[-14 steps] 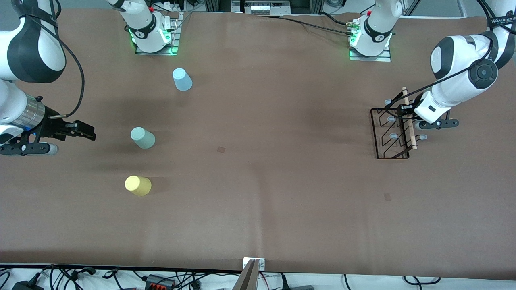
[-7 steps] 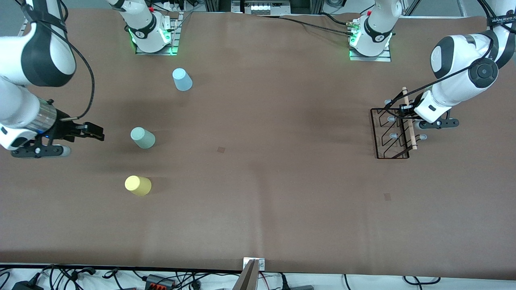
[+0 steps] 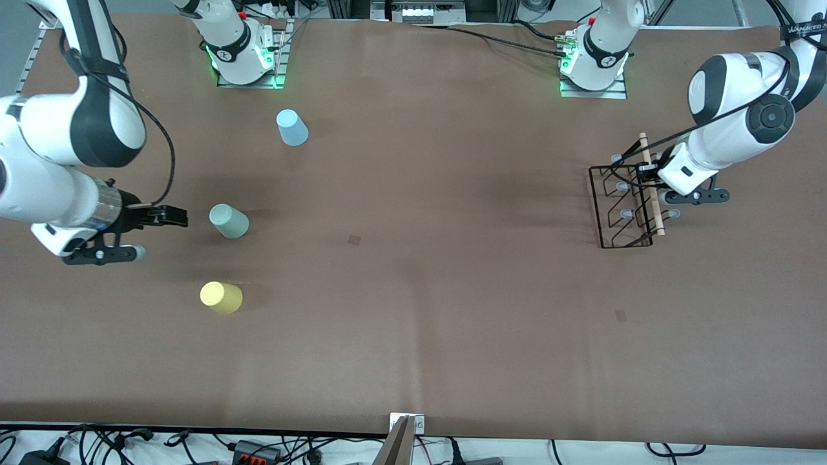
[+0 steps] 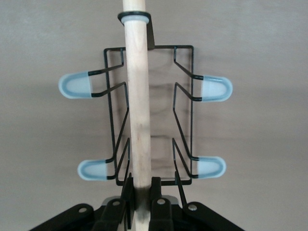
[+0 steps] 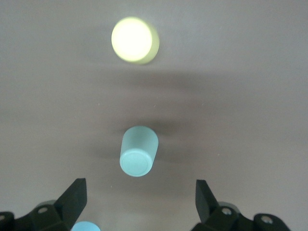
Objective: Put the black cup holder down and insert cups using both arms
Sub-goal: 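Lift the rack with the left gripper while the right gripper grasps the teal cup, then carry the rack to mid-table with the left gripper while the right gripper lifts the cup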
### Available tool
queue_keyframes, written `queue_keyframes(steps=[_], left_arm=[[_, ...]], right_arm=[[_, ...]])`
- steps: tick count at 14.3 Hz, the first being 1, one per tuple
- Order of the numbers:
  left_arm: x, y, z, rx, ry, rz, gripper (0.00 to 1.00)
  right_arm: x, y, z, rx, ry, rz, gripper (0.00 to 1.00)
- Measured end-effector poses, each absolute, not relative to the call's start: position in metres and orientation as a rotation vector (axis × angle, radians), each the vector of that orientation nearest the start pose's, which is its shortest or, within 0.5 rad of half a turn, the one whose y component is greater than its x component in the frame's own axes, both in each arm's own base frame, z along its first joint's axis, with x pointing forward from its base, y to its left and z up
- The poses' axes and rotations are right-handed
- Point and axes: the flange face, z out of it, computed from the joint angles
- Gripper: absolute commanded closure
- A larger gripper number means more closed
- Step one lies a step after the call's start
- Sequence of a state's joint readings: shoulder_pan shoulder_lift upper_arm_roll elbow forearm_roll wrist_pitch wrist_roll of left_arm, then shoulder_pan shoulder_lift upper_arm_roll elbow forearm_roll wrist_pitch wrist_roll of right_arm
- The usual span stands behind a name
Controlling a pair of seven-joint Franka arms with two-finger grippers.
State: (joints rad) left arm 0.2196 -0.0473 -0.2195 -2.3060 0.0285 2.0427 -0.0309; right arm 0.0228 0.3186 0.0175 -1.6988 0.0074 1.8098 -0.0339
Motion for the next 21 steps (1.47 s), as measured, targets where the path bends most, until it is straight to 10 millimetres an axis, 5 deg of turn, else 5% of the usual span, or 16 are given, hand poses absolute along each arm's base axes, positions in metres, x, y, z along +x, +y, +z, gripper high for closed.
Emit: queue_keyframes(steps=[6, 11, 16, 21], left_arm=[[0.515, -0.108, 0.459, -3.065, 0.246, 0.292, 1.0], [0.529, -0.221, 0.506, -3.108, 0.427, 0.216, 1.0], [0.529, -0.308, 0.53, -3.185, 0.503, 0.172, 1.0], [0.517, -0.396, 0.5, -3.249, 0.398, 0.291, 1.0]], right_arm=[[0.614, 0.044, 0.322, -3.104, -0.107, 0.45, 0.0], [0.594, 0.047, 0.277, -3.102, -0.074, 0.513, 0.0], [0.591, 0.048, 0.25, -3.1, -0.047, 0.555, 0.0], [0.581, 0.048, 0.224, -3.093, -0.039, 0.578, 0.0]])
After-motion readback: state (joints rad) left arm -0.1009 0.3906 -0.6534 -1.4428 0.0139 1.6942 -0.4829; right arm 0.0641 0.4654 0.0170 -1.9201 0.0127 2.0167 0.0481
